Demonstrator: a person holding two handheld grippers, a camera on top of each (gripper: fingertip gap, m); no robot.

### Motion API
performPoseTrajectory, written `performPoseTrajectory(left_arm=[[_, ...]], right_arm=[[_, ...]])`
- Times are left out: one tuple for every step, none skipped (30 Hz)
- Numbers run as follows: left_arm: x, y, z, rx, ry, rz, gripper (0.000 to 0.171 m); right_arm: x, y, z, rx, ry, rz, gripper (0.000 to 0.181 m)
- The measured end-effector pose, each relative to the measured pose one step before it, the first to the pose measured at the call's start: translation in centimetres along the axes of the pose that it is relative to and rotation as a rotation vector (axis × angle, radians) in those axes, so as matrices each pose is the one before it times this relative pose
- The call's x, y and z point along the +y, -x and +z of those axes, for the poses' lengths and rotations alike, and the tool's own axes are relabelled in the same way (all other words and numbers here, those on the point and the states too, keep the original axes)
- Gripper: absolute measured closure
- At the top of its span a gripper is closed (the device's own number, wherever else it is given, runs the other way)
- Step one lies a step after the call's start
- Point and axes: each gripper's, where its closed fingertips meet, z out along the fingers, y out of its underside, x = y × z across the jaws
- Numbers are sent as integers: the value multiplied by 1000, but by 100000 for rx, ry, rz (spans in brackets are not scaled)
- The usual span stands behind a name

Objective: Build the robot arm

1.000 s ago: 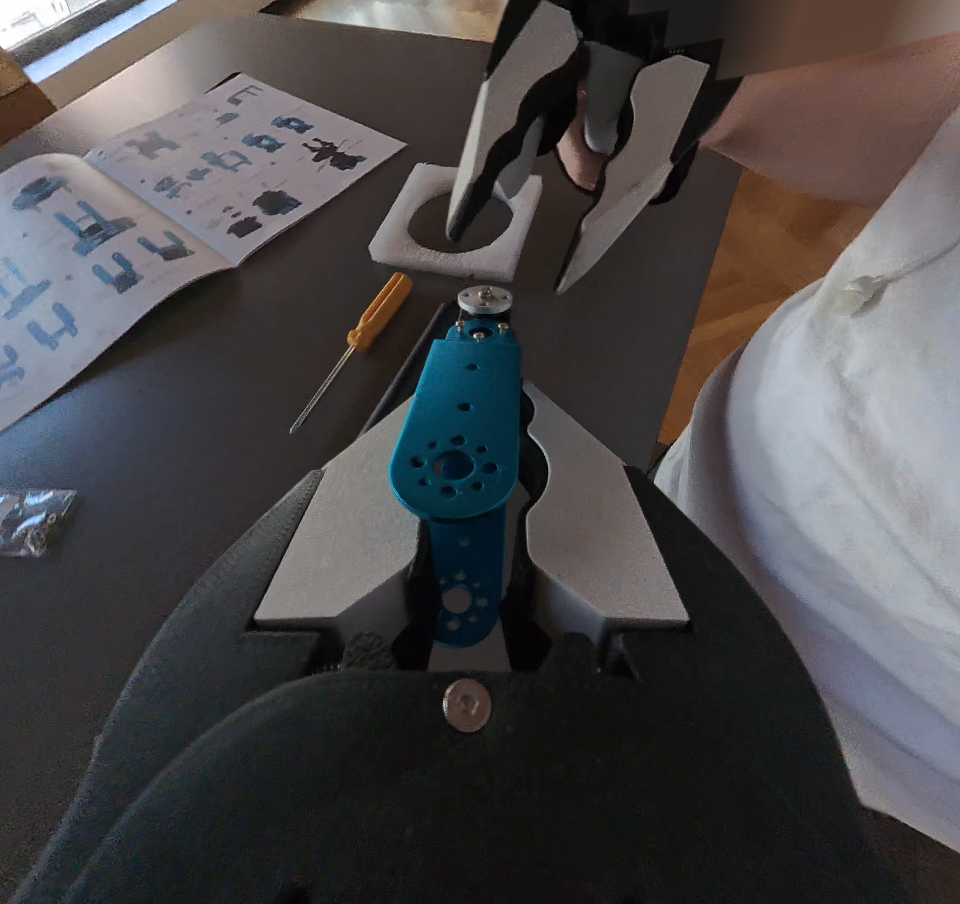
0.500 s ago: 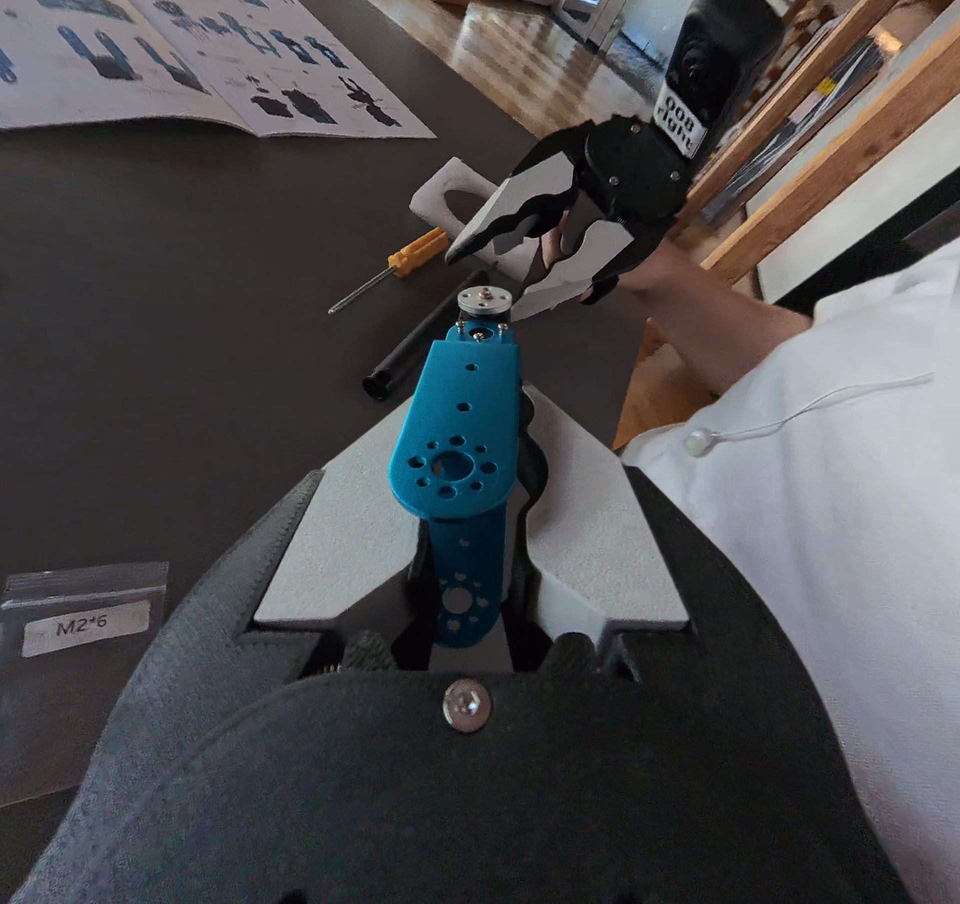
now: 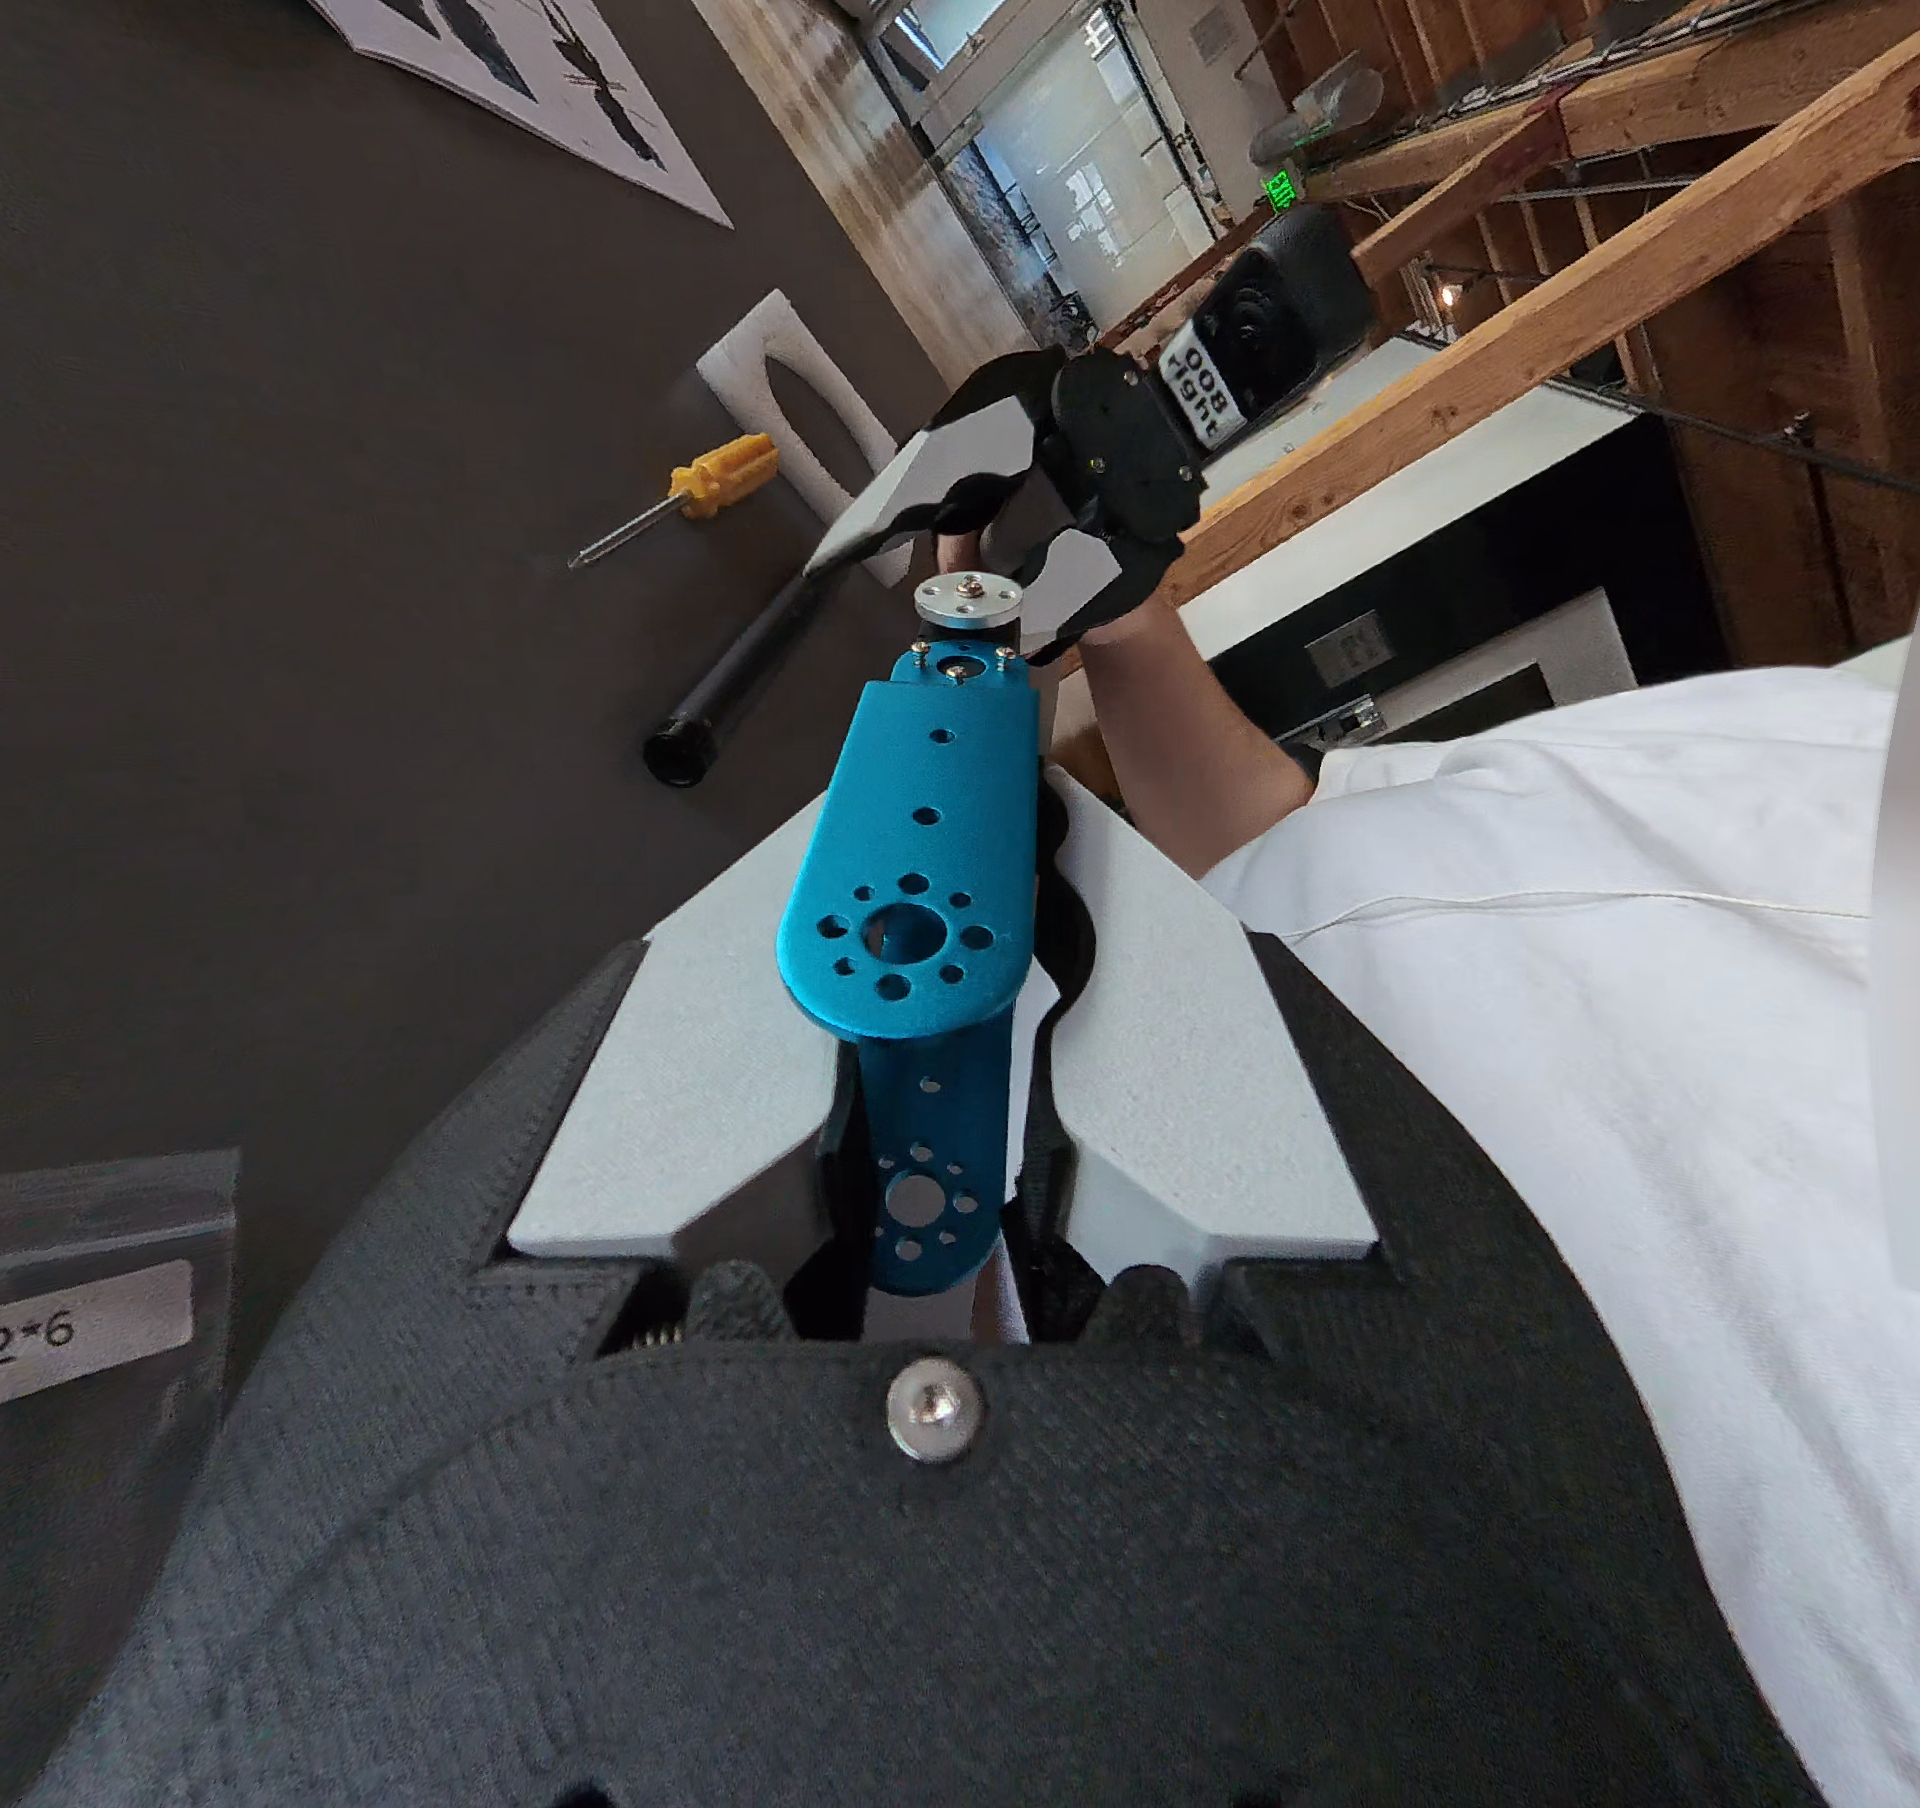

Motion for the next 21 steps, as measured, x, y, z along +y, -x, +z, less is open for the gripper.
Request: performPoseTrajectory(left_arm=[[20,40,27,-1017,62,209,145],[41,44,-21,-1233,106,990,145],[79,80,-59,-1529,372,706,144],[57,120,-141,-1971,241,430,144],[23,161,-214,-2459,-102,396,144],[-6,186,-283,-2854,-451,730,144],[3,179,-322,-3084,-610,1067,144],[-6,126,-337,-2734,-801,1266,144],[16,80,-339,-2237,-818,879,145],[42,54,-300,-1760,-830,409,145],[43,-14,-245,-933,-1087,149,145],[97,-105,-175,-50,-1097,-245,145],[152,-117,-113,379,-822,-483,145],[211,-45,-44,97,-461,-599,145],[210,38,2,-322,-168,-463,145],[204,40,30,-360,70,-194,145],[162,-11,45,-121,180,-72,145],[103,-51,51,77,202,-19,145],[39,-92,43,195,175,185,145],[23,-105,36,165,238,423,145],[10,-78,12,-27,276,463,145]], right_arm=[[323,-217,-213,706,1356,-2806,141],[31,-184,-193,491,-543,-3499,141],[-238,-132,-118,-392,-1589,-2284,141],[-422,-5,51,-1711,-1367,-1036,141],[-521,13,247,-2188,-941,-1171,141],[-412,-51,422,-1779,417,-2600,141],[-196,20,527,-1922,1936,-4045,141],[152,91,527,-2219,3660,-4751,141],[684,-10,358,-1870,6209,-4416,142],[1021,-326,80,-124,7078,-2387,144],[754,-245,-129,-541,3733,-144,144],[317,92,-261,-2534,-386,1463,144],[177,293,-328,-3694,-1719,2022,146],[279,338,-313,-4616,-452,2239,148],[544,356,-273,-5981,2608,3134,149],[579,241,-219,-6848,4155,3759,149],[399,5,-155,-6534,3991,3691,149],[238,-125,-182,-6356,3783,3084,151],[19,-96,-223,-6255,2833,2520,156],[-186,-210,-201,-4961,1476,1729,159],[-271,-400,-136,-2773,1039,1177,160]])
